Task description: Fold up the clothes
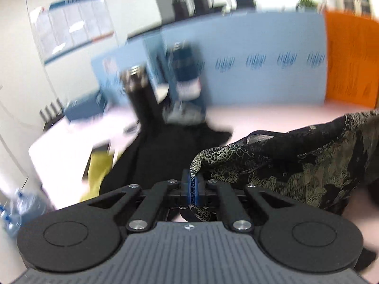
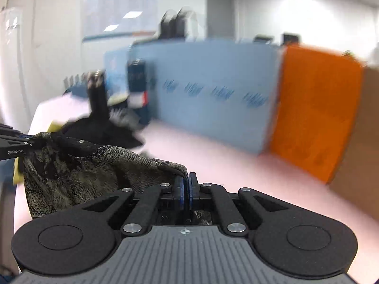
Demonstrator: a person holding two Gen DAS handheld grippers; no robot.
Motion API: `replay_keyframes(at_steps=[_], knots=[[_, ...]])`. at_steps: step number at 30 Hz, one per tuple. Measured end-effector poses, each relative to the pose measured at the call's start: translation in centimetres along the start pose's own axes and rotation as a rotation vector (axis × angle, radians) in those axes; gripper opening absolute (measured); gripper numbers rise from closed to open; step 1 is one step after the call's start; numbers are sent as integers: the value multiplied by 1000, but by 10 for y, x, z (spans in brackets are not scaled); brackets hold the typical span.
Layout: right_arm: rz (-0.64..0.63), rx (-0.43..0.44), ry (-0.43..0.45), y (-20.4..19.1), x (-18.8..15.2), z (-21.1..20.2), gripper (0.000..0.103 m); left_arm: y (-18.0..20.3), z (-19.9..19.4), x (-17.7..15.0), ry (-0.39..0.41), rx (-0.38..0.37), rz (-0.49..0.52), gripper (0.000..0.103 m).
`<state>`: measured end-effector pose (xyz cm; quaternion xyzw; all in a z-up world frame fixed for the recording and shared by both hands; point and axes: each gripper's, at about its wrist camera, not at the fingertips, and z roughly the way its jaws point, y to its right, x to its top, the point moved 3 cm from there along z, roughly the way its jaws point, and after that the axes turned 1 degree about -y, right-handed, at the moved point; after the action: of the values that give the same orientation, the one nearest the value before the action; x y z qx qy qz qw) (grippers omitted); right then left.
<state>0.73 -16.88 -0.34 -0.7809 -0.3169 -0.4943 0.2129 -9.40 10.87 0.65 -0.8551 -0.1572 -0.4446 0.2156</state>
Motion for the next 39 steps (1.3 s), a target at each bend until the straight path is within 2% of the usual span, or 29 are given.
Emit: replay_keyframes(at_steps=[6,12,15,18,21,22,23,25,30,33,36,37,39], knots=[[-5,-168,193,19,39,-83,4,17,-35,57,219,-89,20,3],[-55,-368,440,29,82,-183,4,24,-77,111,414,-190,-34,3],[-97,-456,549,30,99,-231,4,26,-92,131,481,-239,-54,3],[-136,-527,589,34,108,-263,4,34,-96,141,506,-274,-38,4],[-118,-551,508,50,98,-270,5,42,-87,136,481,-253,10,4],[-92,-545,476,56,89,-269,12,44,-83,132,465,-247,23,4],[-58,-530,434,62,78,-266,26,44,-78,127,445,-237,34,5],[-2,-476,337,67,49,-247,46,40,-65,112,396,-210,48,5],[82,-266,67,52,-25,-170,51,23,-35,74,285,-105,114,6],[84,-146,-70,25,-57,-117,51,5,-27,55,214,-80,97,6],[65,-38,-137,7,-62,-75,53,-10,-29,43,167,-57,59,6],[50,-13,-145,2,-59,-64,58,-15,-30,40,154,-47,49,6],[10,27,-153,-7,-50,-44,61,-23,-36,33,135,-29,30,6]])
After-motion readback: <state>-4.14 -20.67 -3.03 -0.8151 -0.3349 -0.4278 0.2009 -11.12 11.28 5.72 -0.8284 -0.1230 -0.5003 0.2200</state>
